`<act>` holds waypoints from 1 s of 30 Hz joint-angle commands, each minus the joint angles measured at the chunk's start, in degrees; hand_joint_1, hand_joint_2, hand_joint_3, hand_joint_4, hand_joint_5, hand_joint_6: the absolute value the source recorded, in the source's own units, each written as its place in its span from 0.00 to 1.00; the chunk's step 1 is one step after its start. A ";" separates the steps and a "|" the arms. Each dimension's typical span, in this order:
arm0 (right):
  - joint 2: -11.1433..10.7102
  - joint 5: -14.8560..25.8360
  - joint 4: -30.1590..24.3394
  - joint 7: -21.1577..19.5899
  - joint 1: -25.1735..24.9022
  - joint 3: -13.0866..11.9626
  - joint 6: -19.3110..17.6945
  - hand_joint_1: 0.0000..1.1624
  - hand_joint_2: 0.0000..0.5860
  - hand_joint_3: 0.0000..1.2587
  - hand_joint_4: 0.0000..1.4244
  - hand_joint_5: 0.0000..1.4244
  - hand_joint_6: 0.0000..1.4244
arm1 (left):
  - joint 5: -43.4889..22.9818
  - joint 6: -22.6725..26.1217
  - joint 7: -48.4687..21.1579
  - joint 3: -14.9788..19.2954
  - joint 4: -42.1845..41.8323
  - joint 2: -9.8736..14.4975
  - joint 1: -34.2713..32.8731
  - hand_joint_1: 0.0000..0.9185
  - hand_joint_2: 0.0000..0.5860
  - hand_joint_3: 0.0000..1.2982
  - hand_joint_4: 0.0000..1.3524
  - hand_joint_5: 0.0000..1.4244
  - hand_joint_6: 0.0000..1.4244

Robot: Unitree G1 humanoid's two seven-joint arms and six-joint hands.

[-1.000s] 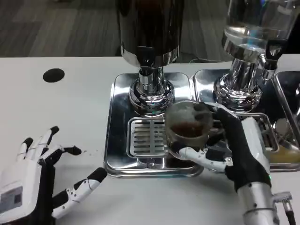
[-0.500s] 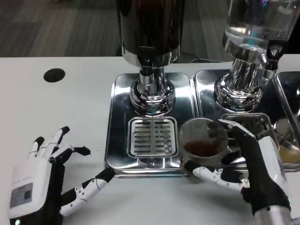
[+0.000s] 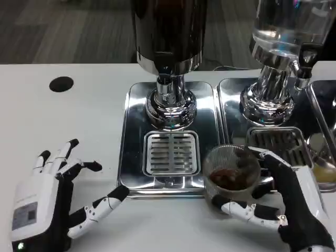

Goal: Grasp the cup under the faucet to collect the drink, then remove the cup.

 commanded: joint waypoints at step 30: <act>0.45 -3.65 7.07 -6.00 2.96 2.23 -13.85 0.74 0.34 0.56 0.53 0.43 0.50 | 1.13 1.48 -0.68 -1.08 -0.48 0.35 -0.08 0.00 0.11 0.40 0.00 0.10 0.03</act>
